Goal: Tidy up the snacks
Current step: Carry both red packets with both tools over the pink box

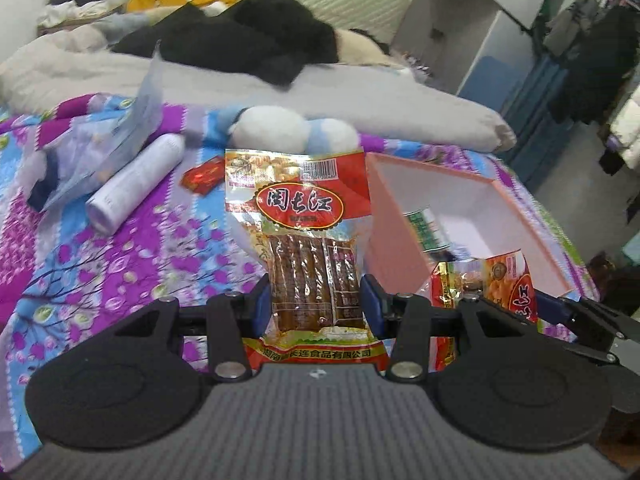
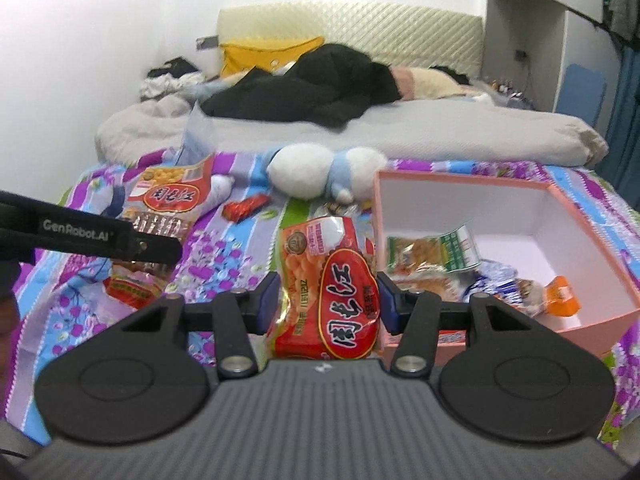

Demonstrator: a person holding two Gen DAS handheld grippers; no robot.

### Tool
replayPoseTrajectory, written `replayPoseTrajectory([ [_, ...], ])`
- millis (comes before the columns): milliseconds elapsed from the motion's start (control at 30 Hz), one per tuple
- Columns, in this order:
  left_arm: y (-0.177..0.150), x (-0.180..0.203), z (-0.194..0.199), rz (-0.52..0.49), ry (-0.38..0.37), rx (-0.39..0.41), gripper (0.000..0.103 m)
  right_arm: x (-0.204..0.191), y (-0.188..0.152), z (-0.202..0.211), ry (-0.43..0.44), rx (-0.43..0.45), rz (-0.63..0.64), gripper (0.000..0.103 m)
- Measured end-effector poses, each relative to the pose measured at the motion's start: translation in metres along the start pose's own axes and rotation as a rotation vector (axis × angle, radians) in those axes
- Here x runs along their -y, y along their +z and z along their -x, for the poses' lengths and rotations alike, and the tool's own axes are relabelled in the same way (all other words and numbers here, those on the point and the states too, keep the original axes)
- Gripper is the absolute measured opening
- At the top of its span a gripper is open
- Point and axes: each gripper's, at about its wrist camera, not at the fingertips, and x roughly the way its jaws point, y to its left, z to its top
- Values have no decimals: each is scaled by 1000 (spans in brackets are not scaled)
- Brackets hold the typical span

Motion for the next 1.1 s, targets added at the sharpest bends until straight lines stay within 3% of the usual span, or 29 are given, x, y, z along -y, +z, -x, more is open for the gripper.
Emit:
replayPoseTrajectory([
  [367, 7, 52, -18, -51, -94, -23, 51, 49, -6, 17, -98, 23, -82, 54],
  [733, 47, 107, -70, -136, -158, -41, 51, 103, 9, -5, -176, 34, -122, 54],
  [900, 71, 129, -110, -155, -179, -74, 52, 132, 16, -28, -180, -3, -172, 54],
  [1100, 93, 144, -167, -190, -170, -167, 52, 167, 22, -70, -149, -132, -238, 53],
])
